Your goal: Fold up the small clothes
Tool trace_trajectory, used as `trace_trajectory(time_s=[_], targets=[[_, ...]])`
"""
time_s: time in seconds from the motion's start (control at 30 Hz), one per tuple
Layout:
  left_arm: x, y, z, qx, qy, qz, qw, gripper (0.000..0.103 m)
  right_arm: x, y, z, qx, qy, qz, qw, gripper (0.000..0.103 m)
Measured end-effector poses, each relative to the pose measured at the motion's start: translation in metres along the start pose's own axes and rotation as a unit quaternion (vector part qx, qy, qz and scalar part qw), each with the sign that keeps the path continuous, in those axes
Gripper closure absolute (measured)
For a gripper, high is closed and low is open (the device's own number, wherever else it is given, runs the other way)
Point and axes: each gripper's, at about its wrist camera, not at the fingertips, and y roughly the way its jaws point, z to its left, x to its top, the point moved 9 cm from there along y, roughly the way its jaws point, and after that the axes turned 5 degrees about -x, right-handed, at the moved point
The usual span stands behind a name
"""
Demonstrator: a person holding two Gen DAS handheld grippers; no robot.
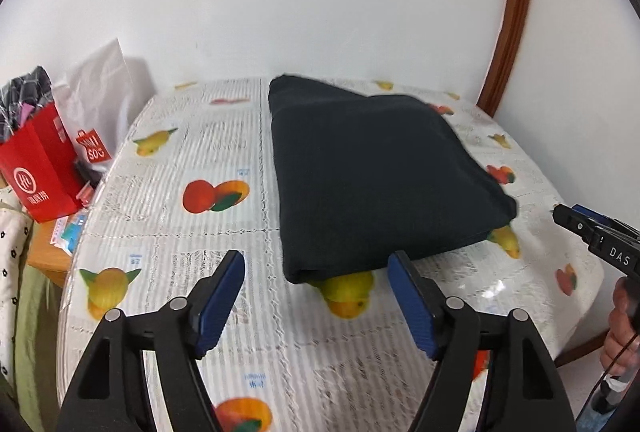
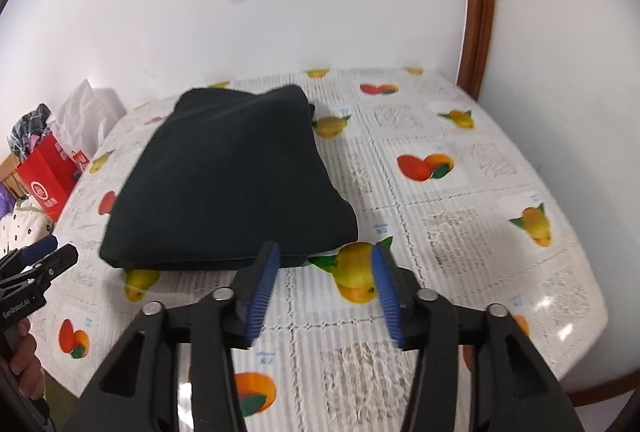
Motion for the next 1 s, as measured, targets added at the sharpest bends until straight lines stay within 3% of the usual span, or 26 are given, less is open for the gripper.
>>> trace_trajectory(time_s=[0.2,0.3,0.43,0.7,1.0], targets=[[-0.001,-0.045,-0.017,0.012,0.014,-0.032,0.9993,0.018,-0.004,-0.05,0.007,-0.008,-0.015,-0.026,1.0,0.038],[-0.004,-0.064,-0.024,0.005,0.015,-0.037,0.9992,0.011,-0.01,-0.072,0.009,-0.008,-0.011,-0.035,0.999,0.013],[-0.008,-0.092,-0.029,0.011,0.02,-0.055,0.9982,0.009,-0.016,-0.103,0.013,-0.009,-0.015,-0.061,0.998,0.002],[-0.018,-0.128,-0.035,0.028,0.027,-0.08,0.996,0.006,-0.028,-0.141,0.011,-0.018,-0.01,-0.073,0.997,0.0],[-0.021,-0.138,-0.041,0.03,0.036,-0.087,0.9951,0.006,-0.037,-0.157,0.008,-0.027,-0.015,-0.078,0.996,0.0]])
